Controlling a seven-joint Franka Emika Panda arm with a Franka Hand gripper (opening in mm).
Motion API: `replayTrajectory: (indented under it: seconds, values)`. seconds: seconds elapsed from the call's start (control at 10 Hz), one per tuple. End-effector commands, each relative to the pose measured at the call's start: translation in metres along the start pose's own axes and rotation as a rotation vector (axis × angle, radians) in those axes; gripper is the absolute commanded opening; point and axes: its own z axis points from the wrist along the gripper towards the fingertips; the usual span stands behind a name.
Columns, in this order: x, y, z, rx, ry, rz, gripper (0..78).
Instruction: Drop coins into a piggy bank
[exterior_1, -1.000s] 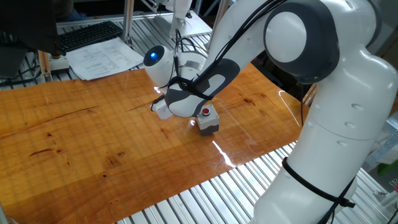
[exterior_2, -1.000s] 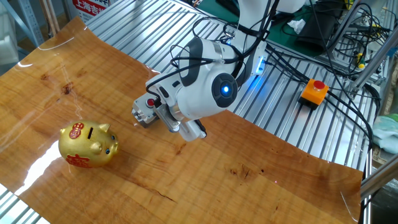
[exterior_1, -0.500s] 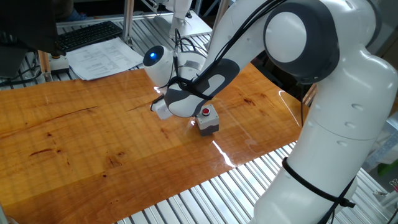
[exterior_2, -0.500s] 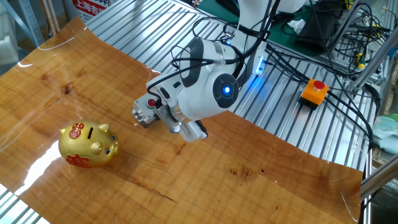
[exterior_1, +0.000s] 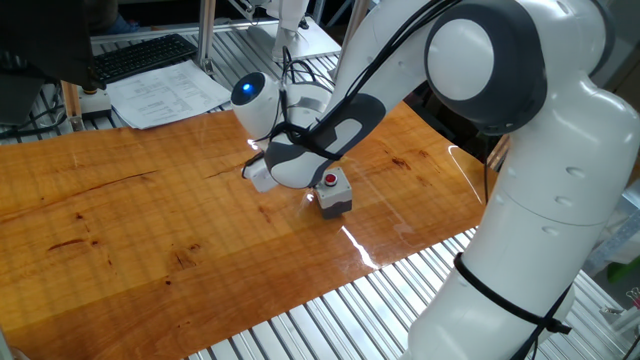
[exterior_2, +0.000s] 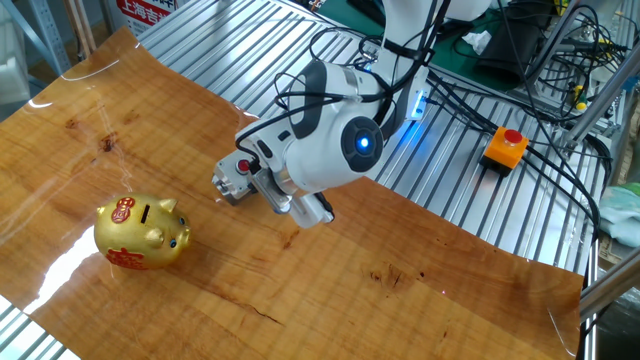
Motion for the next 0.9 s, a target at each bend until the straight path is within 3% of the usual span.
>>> replayTrajectory:
  seconds: [0.1,0.5,0.8,0.9]
  values:
    - [0.0138,-0.0100,0.0059,0.002,0.043,-0.020,1.2]
    - [0.0141,-0.0115,0.0049,0.000,0.045,-0.010,1.2]
    - [0.0140,-0.0110,0.0052,-0.020,0.048,-0.014,1.2]
    - [0.0136,-0.0089,0.0066,-0.093,0.057,-0.009,1.2]
